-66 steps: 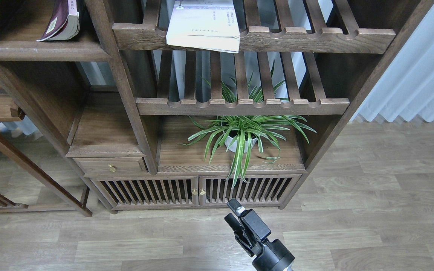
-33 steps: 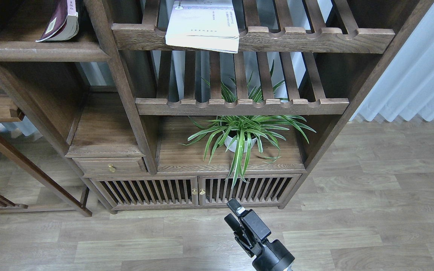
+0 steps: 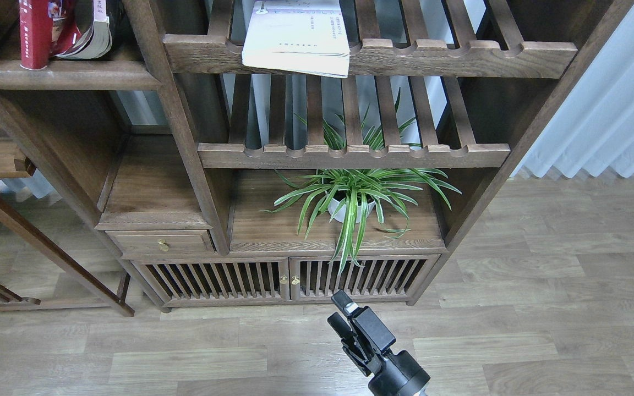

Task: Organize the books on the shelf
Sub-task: 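Place the red book on the high shelf and withdraw the left gripper, then reach the right gripper up to the white book on the top shelf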

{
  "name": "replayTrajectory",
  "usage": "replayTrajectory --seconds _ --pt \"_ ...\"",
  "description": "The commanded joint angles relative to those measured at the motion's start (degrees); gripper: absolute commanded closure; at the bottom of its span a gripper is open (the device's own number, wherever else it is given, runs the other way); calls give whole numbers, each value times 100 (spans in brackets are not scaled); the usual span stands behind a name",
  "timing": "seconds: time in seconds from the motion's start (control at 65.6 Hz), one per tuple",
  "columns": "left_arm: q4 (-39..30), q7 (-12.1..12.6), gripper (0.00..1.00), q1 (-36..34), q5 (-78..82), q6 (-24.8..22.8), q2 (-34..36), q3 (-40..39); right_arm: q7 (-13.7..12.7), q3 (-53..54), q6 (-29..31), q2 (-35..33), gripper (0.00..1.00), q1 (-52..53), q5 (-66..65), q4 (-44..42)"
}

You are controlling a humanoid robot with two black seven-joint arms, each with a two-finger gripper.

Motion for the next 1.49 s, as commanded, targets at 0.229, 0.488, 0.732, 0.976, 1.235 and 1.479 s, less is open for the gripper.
replayTrajectory --seconds 0.229,0.488,0.732,0.976,1.235,1.479 --pt "-1017 0 37 790 -409 0 379 -321 0 9 0 0 1 3 -8 -18" --pt "-1887 0 34 1809 -515 0 669 -1068 9 0 0 0 1 29 9 -18" --pt "-3275 0 30 3514 -1174 0 783 -1736 9 0 0 0 1 231 1 -18" --pt "-3952 0 29 5088 -1675 0 678 -2131 9 -17 0 0 1 750 1 9" --pt "-3944 0 27 5677 -1745 0 256 -2272 -8 -52 0 0 1 1470 -17 0" --pt "-3891 0 23 6117 -2009 0 -201 -2325 -35 -96 0 0 1 2103 -439 35"
